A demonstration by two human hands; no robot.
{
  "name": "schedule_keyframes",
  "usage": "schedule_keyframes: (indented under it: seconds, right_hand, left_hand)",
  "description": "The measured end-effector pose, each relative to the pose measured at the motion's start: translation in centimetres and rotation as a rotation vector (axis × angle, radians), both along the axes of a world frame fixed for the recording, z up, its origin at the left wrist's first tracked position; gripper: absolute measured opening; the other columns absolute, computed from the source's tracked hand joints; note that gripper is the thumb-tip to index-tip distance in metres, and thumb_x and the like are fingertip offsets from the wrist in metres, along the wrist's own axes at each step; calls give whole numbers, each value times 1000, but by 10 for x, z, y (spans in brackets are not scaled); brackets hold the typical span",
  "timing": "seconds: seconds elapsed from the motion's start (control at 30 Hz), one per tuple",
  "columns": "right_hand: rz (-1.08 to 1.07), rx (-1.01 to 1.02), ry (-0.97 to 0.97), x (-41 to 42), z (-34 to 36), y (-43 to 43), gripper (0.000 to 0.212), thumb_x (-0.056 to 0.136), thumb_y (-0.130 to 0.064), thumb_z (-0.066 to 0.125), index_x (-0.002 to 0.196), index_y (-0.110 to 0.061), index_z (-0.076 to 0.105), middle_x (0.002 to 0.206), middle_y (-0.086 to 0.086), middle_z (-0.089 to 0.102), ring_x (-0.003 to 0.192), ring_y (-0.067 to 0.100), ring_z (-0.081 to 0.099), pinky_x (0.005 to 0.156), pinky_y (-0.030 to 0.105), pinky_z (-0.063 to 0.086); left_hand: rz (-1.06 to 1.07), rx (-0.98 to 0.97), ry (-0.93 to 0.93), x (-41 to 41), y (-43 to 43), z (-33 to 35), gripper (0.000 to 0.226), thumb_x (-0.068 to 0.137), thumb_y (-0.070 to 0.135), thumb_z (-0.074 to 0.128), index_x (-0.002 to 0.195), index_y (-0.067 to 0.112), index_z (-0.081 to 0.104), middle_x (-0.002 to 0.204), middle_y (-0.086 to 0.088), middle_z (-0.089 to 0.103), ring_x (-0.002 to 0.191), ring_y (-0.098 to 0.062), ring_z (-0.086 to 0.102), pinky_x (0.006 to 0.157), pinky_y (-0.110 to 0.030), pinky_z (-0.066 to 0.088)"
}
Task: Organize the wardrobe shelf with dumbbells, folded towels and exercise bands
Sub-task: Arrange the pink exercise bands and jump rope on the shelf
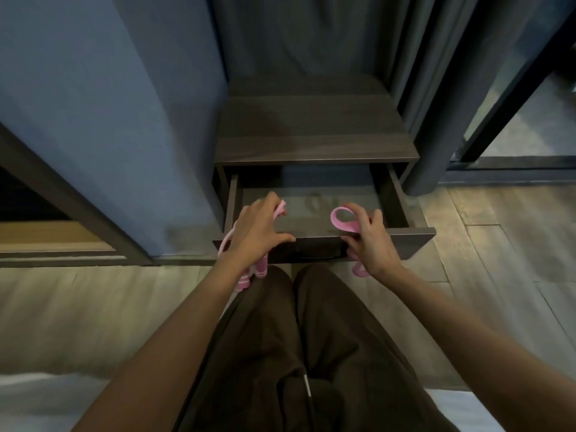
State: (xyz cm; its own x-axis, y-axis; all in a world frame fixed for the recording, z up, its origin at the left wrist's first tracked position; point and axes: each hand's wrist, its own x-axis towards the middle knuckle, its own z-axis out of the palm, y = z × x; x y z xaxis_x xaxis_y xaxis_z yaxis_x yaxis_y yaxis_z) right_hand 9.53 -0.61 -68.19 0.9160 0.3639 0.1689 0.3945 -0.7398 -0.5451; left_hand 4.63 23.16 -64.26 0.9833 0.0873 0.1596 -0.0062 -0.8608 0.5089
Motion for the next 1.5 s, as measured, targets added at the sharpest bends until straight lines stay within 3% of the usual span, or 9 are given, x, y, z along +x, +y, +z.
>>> schedule_keyframes:
  seconds: [0.23, 0.5, 0.7, 0.83, 1.0, 1.1, 1.27, 1.37, 1.5]
  right_hand:
    - [1, 50, 10, 25, -9, 3, 73, 82, 2, 65, 135, -35, 32, 111, -4, 33, 92, 12, 46, 74, 20, 44]
    - [20, 96, 64, 76, 1, 20, 68, 80, 6, 63, 134, -28, 38, 109, -2, 35, 90, 18, 51, 77, 29, 49]
    - [10, 131, 105, 116, -4, 35, 73, 78, 9, 60, 134, -32, 38, 104, -4, 33, 87, 13, 45, 71, 21, 43]
    - [-2, 142, 137, 136, -13, 46, 70, 80, 6, 62, 133, -32, 37, 109, -7, 34, 93, 11, 45, 75, 16, 37]
    - [7, 173, 208, 154, -9, 60, 59, 83, 2, 64, 131, -24, 42, 119, 0, 41, 104, 17, 49, 90, 32, 46]
    - [3, 165, 241, 162, 0, 65, 52, 85, 2, 63, 131, -15, 47, 127, 10, 44, 110, 24, 52, 97, 37, 47]
    - [27, 156, 311, 167, 16, 71, 49, 85, 5, 59, 129, -13, 48, 126, 11, 46, 109, 25, 53, 94, 35, 45]
    - [57, 139, 391, 171, 33, 69, 51, 83, 5, 60, 129, -15, 47, 129, 11, 46, 113, 25, 52, 94, 32, 43]
    - [114, 61, 492, 174, 77, 68, 51, 85, 4, 59, 128, -15, 42, 132, 13, 49, 114, 27, 54, 93, 35, 48]
  left_hand:
    - [21, 82, 57, 31, 4, -9, 57, 67, 28, 83, 107, 25, 43, 108, 5, 56, 102, -15, 56, 95, -42, 46]
    - [90, 47, 104, 68, 29, -30, 40, 82, 24, 72, 107, 21, 41, 88, 7, 56, 78, -11, 61, 62, -26, 50]
    - [215, 69, 20, 102, 34, -34, 31, 85, 23, 69, 97, 16, 42, 77, 6, 53, 65, -12, 53, 56, -28, 41]
    - [243, 29, 19, 122, 40, -34, 31, 84, 24, 71, 93, 16, 43, 77, 4, 57, 65, -14, 57, 55, -27, 39]
    - [304, -115, 120, 141, 49, -32, 48, 71, 21, 83, 97, 21, 43, 87, 7, 58, 73, -8, 54, 58, -18, 38]
    - [267, -217, 177, 146, 53, -29, 55, 63, 16, 87, 99, 15, 45, 95, 1, 62, 82, -17, 61, 70, -32, 51]
    - [276, -355, 239, 149, 55, -25, 42, 72, 11, 81, 91, 17, 44, 89, 0, 58, 84, -20, 63, 71, -34, 55]
    - [279, -287, 247, 147, 52, -15, 29, 82, 16, 73, 84, 23, 44, 80, 8, 53, 74, -5, 63, 58, -13, 48]
    - [272, -265, 343, 143, 50, 26, 30, 87, 26, 68, 83, 28, 38, 73, 12, 49, 62, -2, 54, 51, -12, 37]
